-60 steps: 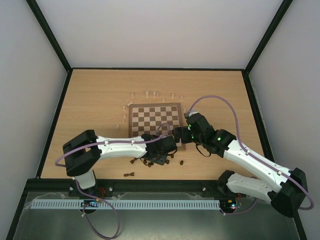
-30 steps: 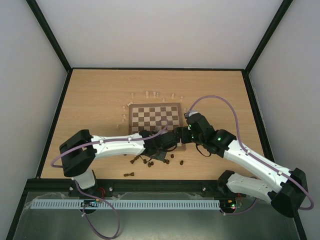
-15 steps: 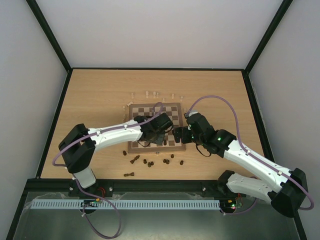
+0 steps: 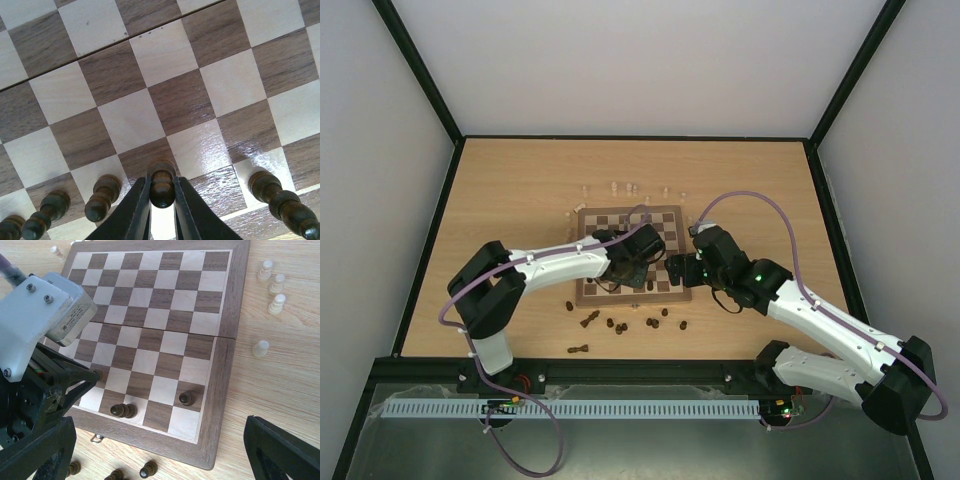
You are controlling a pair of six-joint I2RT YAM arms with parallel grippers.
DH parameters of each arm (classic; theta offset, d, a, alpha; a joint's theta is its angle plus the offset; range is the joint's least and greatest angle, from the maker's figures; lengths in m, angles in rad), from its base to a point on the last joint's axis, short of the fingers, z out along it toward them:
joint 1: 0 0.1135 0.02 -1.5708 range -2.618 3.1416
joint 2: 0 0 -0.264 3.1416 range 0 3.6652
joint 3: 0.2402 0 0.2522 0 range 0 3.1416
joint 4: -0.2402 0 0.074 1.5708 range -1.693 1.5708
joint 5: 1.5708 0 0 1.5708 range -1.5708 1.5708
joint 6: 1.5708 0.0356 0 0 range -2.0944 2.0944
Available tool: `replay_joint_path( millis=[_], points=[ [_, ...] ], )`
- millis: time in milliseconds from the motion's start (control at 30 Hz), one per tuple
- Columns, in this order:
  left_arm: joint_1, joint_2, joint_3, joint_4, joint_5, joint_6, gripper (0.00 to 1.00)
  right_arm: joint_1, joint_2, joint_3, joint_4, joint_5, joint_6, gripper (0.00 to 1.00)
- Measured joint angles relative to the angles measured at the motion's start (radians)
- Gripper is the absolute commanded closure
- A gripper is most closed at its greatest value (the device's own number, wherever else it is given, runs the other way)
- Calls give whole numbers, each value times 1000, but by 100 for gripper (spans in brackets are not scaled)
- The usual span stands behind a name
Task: Set up the chess pieces on the board
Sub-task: Place the chess piece on the chessboard.
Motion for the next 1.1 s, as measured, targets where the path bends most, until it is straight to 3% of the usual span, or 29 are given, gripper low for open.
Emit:
replay_joint_path(
  millis=[500,700,1100],
  points=[
    [8,2,-37,21,2,-1,79,0,0,0,0,-10,0,8],
    [8,2,-37,21,-2,-7,64,0,0,-3,1,-10,0,7],
    [-23,-81,2,-26,-30,-16,57,0,0,-7,1,-11,0,7]
  ],
)
